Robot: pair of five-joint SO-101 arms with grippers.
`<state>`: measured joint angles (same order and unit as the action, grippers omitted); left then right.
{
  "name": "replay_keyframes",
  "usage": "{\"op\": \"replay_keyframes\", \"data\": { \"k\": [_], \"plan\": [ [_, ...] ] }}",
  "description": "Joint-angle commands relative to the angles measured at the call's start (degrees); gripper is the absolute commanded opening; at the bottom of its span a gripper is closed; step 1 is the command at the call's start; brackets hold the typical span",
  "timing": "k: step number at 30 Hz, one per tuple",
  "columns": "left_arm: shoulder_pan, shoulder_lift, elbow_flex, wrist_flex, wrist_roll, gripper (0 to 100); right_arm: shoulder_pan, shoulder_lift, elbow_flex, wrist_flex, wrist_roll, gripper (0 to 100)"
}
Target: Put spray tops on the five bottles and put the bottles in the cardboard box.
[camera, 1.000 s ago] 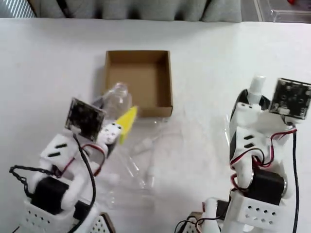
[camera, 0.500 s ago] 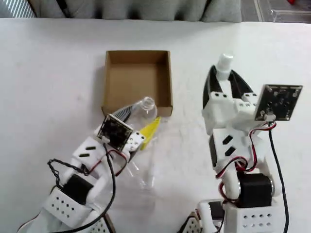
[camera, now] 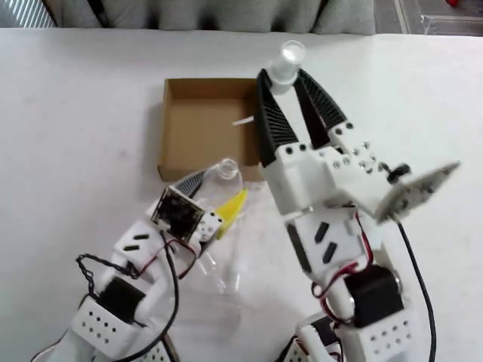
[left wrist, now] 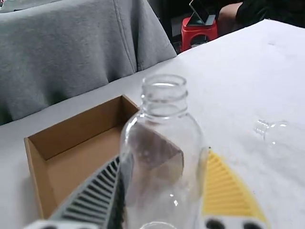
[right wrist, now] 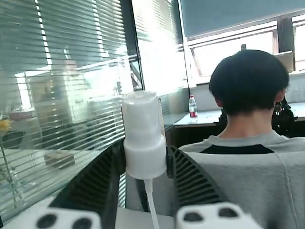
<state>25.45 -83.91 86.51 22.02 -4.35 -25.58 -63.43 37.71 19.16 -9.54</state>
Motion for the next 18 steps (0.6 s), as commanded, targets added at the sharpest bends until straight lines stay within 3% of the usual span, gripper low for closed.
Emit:
{"op": "replay_keyframes", "data": {
  "k": [1,18],
  "plan": [
    [-0.7,-3.9,0.4,-1.5,0.1,11,-0.7,2.8,-2.3,-1.2,1.0,1.5],
    [-0.7,-4.7,1.3,-1.1,0.1,11,-1.2,-7.2,-2.6,8.9,1.2,1.5]
  ]
}}
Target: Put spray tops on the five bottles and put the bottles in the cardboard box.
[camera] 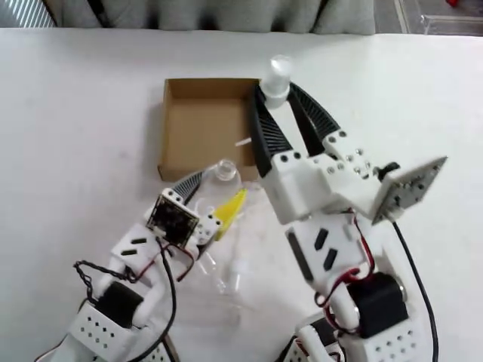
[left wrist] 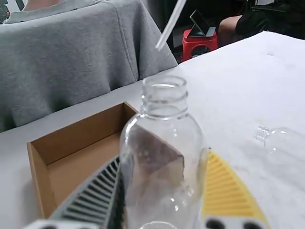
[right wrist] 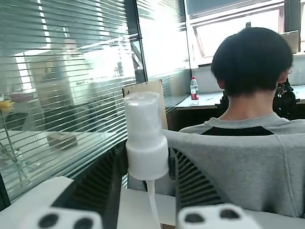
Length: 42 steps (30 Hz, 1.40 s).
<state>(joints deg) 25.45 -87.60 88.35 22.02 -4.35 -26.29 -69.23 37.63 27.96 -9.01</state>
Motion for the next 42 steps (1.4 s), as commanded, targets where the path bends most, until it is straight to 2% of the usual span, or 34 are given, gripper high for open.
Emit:
{"op": "replay_keyframes", "data": {
  "k": [1,8,23,31,37,39,42],
  "plan": [
    [-0.5,-1.0,-0.7,0.0,0.1,11,-0.5,-1.5,-2.6,0.1,0.7,1.5],
    [-0.1,-1.0,-1.7,2.6,0.1,11,-5.1,-1.9,-2.7,2.9,0.7,1.5],
    [-0.1,-1.0,-1.5,2.6,0.1,11,-5.3,-1.5,-2.2,10.0,0.4,1.5],
    [-0.1,-1.0,-1.5,2.5,0.1,11,-5.5,-1.5,5.4,4.6,0.4,1.7],
    [-0.2,-1.1,-1.5,2.3,0.1,11,-11.2,-1.5,8.6,4.8,0.6,2.0],
    [-0.4,-1.1,-1.5,2.3,0.1,11,-11.3,-1.5,8.6,6.7,0.6,5.0],
    [-0.6,-1.1,-1.5,2.3,0.1,11,-11.6,-1.5,8.6,11.6,0.4,16.3]
  ]
}}
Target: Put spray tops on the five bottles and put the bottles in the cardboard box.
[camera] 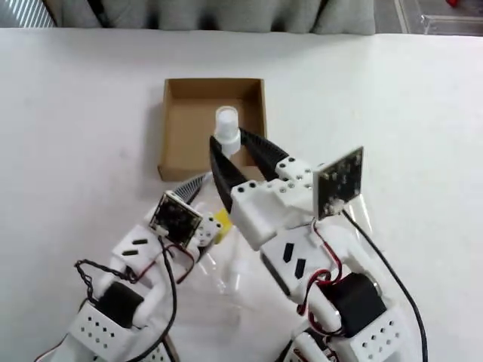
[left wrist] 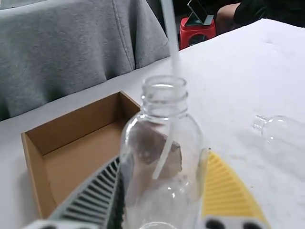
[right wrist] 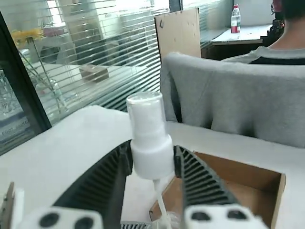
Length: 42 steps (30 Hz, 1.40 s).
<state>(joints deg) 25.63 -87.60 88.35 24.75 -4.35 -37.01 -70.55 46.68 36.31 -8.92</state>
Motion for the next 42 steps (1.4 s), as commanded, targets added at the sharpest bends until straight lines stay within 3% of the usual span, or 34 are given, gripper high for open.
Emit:
{"op": "replay_keyframes", "data": {
  "k": [1,4,7,13,19,25,29,33,36,42],
  "plan": [
    [-0.7,-1.1,-1.5,-0.4,0.1,11,-0.8,-0.2,-0.4,4.2,0.4,19.8],
    [-0.7,-1.1,-1.5,-0.5,0.1,11,-0.8,-0.7,-1.2,4.9,0.6,22.4],
    [-0.7,-1.1,-1.5,-0.5,0.1,11,-0.6,-0.6,-5.6,5.2,0.4,19.0],
    [-0.7,-1.1,-1.5,-0.5,0.1,11,-0.4,0.0,-11.3,5.1,0.7,1.5],
    [-0.7,-1.1,-1.5,-0.5,0.1,11,4.2,0.2,-9.9,4.7,0.7,1.2],
    [-0.7,-1.1,-1.6,-0.3,0.1,11,14.9,6.0,-9.8,5.4,0.7,1.5],
    [-0.7,-1.1,-1.8,-0.1,0.1,11,19.3,13.2,-9.8,12.0,0.7,1.5],
    [-0.7,-1.0,-2.5,1.0,0.2,11,20.2,19.3,-9.7,16.6,0.4,1.5],
    [-0.7,-1.0,-5.8,6.2,0.3,11,19.8,22.4,-8.7,19.3,0.4,1.5],
    [-3.2,-1.0,-8.2,7.7,0.7,11,20.0,27.6,-0.1,14.2,1.8,1.7]
  ]
}}
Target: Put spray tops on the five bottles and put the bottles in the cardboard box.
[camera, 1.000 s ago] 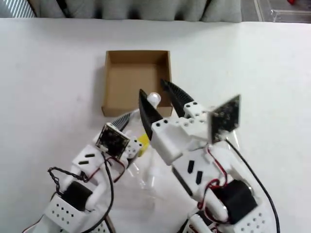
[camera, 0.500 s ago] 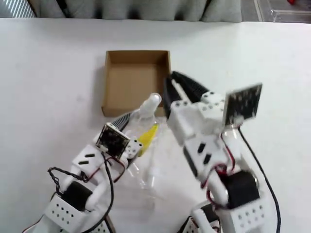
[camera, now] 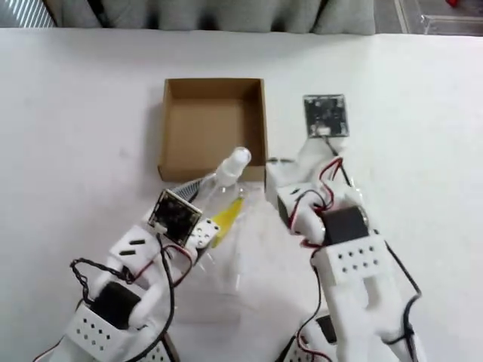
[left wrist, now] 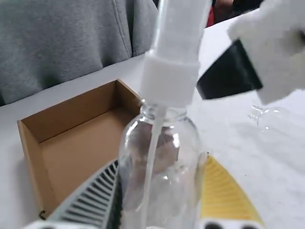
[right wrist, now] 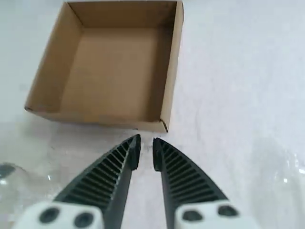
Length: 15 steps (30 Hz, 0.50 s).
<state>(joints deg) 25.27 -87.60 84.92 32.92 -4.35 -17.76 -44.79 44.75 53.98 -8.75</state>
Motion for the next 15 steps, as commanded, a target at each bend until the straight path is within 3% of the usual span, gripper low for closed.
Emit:
{"op": "replay_keyframes", "data": {
  "k": [1,7,15],
  "plan": [
    [-4.0,-0.8,-5.4,-1.1,0.7,11,0.8,3.0,3.4,-5.2,2.5,1.7],
    [-10.7,12.5,-14.1,-2.7,8.0,11,0.8,7.8,10.3,-16.0,2.9,1.5],
    [-17.7,40.2,-28.0,-10.1,14.2,11,-1.9,-0.9,16.7,-16.6,3.3,2.1]
  ]
}}
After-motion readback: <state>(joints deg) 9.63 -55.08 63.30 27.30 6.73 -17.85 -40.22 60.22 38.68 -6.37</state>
